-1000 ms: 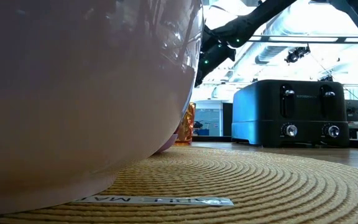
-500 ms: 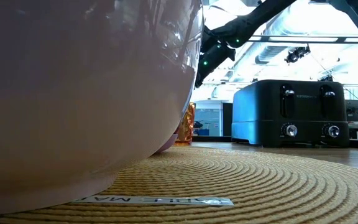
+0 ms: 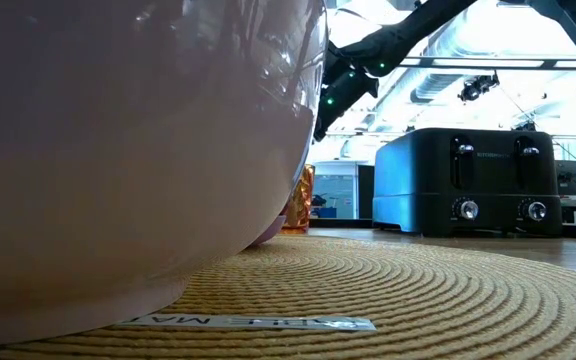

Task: Arrange a breakfast setting
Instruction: Put the violet spoon on the yellow mat to the right of the white bowl

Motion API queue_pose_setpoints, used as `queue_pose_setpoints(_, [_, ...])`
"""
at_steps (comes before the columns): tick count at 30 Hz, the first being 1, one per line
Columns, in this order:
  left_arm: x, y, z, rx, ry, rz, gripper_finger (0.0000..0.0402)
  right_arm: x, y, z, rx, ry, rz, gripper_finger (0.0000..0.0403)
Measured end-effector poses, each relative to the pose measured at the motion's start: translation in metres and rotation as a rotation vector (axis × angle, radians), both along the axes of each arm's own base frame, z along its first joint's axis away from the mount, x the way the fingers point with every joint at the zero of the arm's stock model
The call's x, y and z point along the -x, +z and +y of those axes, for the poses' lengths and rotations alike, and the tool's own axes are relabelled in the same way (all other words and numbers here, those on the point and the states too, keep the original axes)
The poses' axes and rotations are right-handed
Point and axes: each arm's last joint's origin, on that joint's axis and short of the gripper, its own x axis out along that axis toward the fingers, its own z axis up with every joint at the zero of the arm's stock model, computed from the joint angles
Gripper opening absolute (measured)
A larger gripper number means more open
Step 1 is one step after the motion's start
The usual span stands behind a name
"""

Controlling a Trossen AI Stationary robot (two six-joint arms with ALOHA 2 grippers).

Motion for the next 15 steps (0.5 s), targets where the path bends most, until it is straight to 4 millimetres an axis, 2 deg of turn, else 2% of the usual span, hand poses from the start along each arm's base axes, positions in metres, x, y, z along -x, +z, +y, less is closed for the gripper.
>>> queue_pose_setpoints(8, [0.0000,-0.0001,0.0000,0.000,0.000,0.001,0.0095,0.0001,-0.0001,-0.0004,0.003,-0.016,0.004,0.0006])
queue_pose_setpoints(15, [0.0000,-0.0002,0.0000,0.000,0.000,0.002,0.0095,0.0001,-0.0001,-0.0004,0.003,-0.016,0.004,0.0001])
